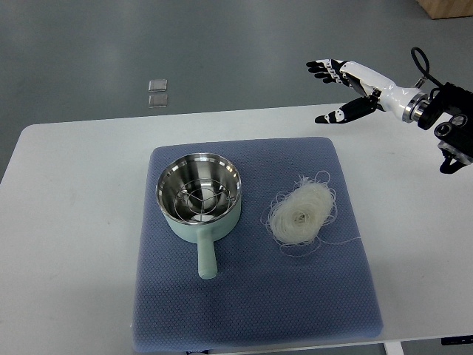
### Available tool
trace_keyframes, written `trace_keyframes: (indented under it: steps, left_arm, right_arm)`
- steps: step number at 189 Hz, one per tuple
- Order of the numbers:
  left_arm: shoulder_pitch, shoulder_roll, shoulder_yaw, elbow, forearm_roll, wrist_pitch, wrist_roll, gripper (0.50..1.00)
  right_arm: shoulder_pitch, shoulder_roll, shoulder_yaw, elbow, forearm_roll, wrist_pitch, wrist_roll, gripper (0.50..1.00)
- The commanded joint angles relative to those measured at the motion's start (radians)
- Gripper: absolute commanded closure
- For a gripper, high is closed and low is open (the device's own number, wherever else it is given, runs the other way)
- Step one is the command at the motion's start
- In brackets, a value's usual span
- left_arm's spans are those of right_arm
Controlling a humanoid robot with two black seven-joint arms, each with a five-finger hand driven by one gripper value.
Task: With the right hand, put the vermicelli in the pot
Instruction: 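Move the right hand over the white vermicelli bundle, fingers open, then lower the right hand and close fingers around the vermicelli bundle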
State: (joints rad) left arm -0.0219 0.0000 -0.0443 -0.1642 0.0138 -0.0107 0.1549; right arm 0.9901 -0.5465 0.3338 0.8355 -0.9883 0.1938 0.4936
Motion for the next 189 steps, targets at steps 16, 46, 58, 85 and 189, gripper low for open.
trace_keyframes:
  steps: [16, 46, 58, 85, 189]
  left_arm:
    - [-0.001, 0.000, 0.000, 0.000, -0.002, 0.000, 0.000, 0.500]
    - [0.000, 0.000, 0.000, 0.000, 0.000, 0.000, 0.000, 0.500]
    - [0.000, 0.000, 0.000, 0.000, 0.000, 0.000, 0.000, 0.500]
    - [0.000, 0.000, 0.000, 0.000, 0.000, 0.000, 0.000, 0.500]
    - [0.000, 0.000, 0.001, 0.000, 0.000, 0.000, 0.000, 0.500]
  right_arm:
    - [0.090, -0.112, -0.075, 0.138, -0.202, 0.110, 0.010, 0.572]
    - [0.143, -0.164, -0.125, 0.238, -0.335, 0.191, 0.013, 0.572]
    - [0.156, -0.171, -0.142, 0.281, -0.381, 0.211, 0.013, 0.572]
    - [0.156, -0.167, -0.183, 0.327, -0.470, 0.217, 0.005, 0.572]
    - [0.079, -0.099, -0.206, 0.329, -0.512, 0.187, -0.015, 0.574]
